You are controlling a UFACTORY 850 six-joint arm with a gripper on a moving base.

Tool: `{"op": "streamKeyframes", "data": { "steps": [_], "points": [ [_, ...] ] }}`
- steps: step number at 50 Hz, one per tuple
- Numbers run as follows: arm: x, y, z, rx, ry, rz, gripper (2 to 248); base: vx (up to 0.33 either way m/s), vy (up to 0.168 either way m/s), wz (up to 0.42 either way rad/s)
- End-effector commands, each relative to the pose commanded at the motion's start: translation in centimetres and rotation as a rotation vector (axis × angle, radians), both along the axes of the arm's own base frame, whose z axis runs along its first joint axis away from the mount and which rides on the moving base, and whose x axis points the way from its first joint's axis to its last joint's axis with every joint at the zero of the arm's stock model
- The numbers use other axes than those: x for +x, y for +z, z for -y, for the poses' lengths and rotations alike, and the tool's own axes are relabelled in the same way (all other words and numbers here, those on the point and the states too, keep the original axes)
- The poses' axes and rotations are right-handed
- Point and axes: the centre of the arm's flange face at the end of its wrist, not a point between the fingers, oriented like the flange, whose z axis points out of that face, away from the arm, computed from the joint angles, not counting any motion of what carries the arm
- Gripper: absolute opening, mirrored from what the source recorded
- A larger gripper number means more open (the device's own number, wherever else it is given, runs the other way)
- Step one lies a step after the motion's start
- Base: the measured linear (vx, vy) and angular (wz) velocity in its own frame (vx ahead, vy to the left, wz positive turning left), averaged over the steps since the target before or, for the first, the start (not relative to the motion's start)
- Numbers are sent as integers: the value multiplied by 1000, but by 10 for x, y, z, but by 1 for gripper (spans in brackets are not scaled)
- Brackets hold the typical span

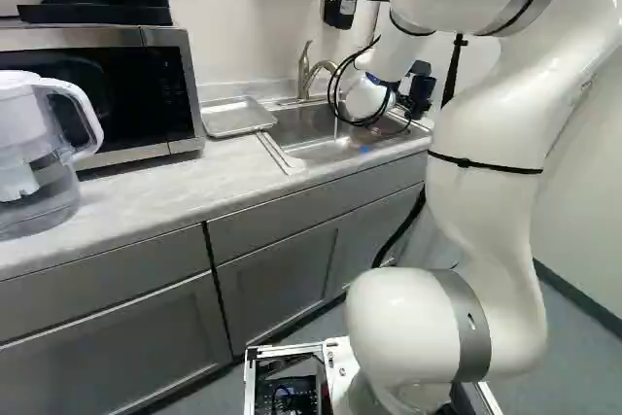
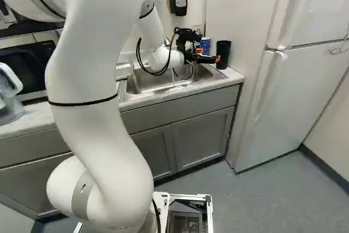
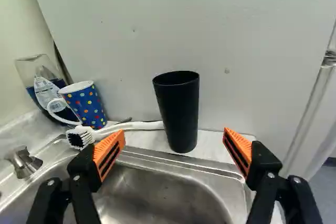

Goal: Rinse the cup and place it in the tray

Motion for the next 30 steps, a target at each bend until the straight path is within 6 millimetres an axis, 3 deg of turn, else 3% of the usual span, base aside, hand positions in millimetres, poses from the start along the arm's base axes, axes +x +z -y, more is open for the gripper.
{"op": "streamKeyframes", "data": {
  "steps": [30],
  "points": [
    [36, -4, 25, -3, -33, 23, 247, 0, 0, 0]
  ]
}}
